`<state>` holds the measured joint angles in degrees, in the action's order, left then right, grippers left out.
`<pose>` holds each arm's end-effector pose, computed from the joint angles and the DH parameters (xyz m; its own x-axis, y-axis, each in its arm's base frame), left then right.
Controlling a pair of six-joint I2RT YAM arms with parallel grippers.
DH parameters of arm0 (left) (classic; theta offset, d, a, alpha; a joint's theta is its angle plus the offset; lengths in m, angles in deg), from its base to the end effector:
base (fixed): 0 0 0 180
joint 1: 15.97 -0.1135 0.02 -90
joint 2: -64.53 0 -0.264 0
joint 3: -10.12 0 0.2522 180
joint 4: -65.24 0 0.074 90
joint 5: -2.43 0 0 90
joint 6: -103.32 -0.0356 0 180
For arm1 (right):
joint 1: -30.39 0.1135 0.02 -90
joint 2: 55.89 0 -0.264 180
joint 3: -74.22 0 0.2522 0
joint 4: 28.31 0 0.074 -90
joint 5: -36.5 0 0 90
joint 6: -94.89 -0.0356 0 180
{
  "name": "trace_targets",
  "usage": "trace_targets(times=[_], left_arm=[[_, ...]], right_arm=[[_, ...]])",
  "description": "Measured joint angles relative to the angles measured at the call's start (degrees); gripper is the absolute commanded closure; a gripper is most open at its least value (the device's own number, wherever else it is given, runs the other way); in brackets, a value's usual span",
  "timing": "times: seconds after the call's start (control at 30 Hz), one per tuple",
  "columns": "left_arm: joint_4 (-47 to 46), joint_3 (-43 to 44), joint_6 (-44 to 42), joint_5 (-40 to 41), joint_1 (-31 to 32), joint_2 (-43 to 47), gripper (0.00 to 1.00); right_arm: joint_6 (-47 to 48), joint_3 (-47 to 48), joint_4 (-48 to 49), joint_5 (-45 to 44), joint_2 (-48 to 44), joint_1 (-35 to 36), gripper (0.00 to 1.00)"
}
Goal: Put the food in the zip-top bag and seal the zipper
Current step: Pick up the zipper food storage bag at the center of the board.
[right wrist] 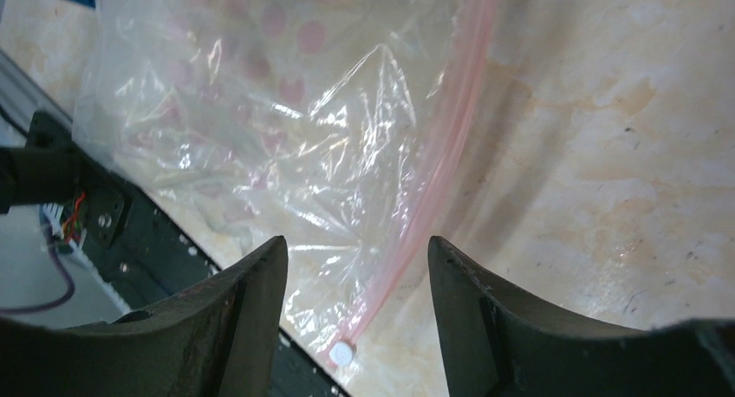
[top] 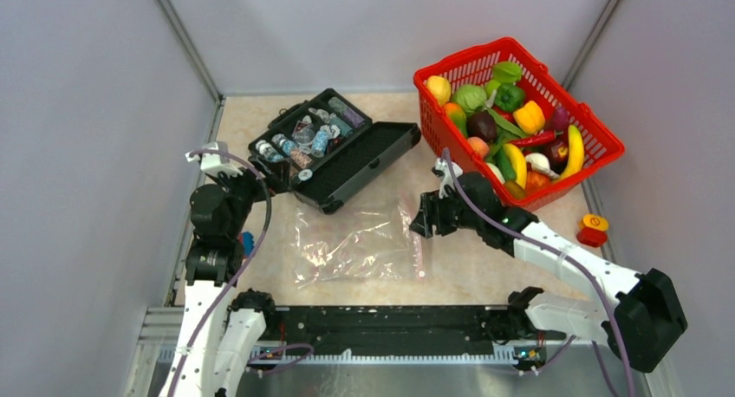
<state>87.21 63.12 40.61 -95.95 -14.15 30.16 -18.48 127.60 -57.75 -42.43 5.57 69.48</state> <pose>0.1499 -0.0100 0.3367 -0.1328 -0.4496 -0.8833 0.1305 0.8755 -0.4653 0.1742 0.1503 0.2436 -0.7263 -0.0885 -0.6817 -0.4890 0.7634 0.4220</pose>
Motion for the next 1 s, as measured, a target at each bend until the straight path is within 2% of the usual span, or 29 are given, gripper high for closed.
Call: trace_targets(times=[0.1, 0.23, 1.0], left_arm=[[0.0, 0.0, 0.0, -0.2, 0.0, 0.0, 0.01], [0.0, 0.0, 0.0, -0.3, 0.0, 0.0, 0.01], [0.0, 0.0, 0.0, -1.3, 0.0, 0.1, 0.01]], right_arm=[[-3.3, -4.9, 5.5, -1.9, -1.9, 0.2, 0.58], [-7.1, -10.5, 8.8, -3.2, -4.1, 0.5, 0.58], [-19.8, -21.9, 26.1, -4.9, -4.1, 1.8, 0.69]])
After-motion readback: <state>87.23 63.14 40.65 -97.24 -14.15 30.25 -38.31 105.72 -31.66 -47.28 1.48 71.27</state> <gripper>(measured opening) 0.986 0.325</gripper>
